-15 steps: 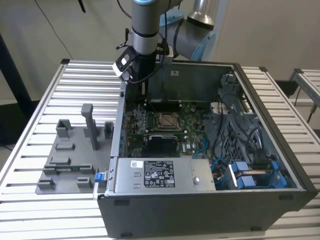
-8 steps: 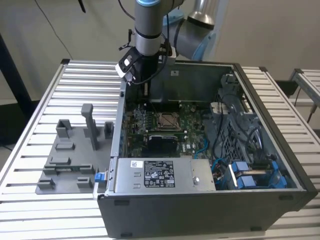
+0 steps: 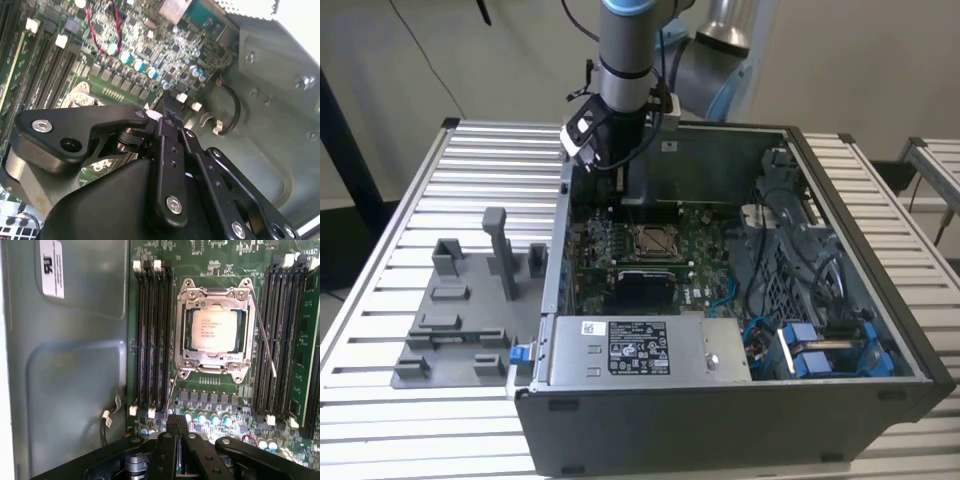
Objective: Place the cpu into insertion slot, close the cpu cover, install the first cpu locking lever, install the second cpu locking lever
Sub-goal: 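Close the cpu cover, then install the first cpu locking lever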
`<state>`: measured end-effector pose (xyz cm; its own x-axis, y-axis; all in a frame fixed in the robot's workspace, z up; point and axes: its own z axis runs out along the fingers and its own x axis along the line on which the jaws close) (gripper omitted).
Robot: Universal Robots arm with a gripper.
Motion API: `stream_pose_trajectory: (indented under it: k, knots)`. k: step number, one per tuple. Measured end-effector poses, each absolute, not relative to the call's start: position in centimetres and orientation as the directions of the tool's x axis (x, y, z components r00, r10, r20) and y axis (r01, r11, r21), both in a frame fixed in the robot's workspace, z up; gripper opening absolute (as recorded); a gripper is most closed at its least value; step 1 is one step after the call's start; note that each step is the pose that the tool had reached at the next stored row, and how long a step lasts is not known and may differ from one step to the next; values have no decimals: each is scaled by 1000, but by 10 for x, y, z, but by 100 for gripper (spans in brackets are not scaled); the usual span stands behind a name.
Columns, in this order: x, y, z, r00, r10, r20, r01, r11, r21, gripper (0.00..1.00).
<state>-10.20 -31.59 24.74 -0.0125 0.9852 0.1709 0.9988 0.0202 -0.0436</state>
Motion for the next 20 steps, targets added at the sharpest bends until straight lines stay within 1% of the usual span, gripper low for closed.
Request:
stream_pose_trajectory:
  k: [11, 20]
  knots:
    - [-76, -317, 247, -12, 979, 201, 999, 21, -43, 11]
    - [-64, -319, 247, -12, 978, 208, 999, 22, -44, 11]
